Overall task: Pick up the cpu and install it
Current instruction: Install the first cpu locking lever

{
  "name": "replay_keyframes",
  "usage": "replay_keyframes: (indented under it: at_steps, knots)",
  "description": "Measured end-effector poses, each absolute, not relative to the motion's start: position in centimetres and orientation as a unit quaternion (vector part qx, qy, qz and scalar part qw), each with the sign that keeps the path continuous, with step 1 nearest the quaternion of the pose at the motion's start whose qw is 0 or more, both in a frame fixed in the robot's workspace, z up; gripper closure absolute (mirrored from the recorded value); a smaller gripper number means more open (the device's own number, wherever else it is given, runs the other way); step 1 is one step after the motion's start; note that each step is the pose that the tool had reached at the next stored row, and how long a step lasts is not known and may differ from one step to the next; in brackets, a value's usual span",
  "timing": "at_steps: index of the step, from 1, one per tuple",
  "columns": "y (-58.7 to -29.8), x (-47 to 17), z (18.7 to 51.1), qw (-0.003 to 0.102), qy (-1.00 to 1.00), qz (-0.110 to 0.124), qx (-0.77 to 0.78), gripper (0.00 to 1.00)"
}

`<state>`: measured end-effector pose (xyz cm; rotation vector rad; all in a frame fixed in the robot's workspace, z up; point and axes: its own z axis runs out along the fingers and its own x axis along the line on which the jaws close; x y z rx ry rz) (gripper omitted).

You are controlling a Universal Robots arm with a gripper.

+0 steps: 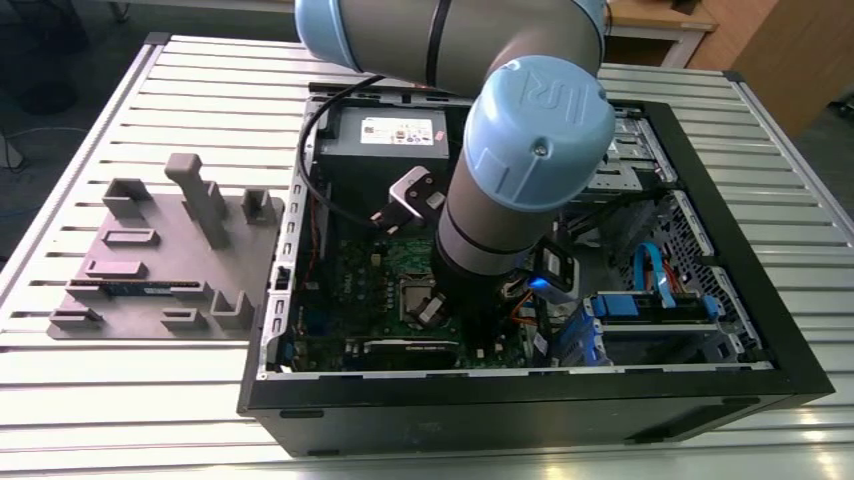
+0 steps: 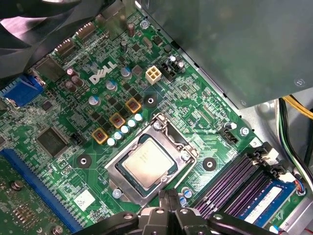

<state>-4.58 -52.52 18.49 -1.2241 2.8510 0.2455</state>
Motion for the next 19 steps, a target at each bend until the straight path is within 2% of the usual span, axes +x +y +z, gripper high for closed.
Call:
replay_keyframes:
  at_steps: [11,19]
  knots:
    - [-52.5,-4.6,19.6,0.015,0.916,0.079,-0.393,0.89]
    - [-52.5,-4.6,21.9,0.014,0.916,0.078,-0.393,0.89]
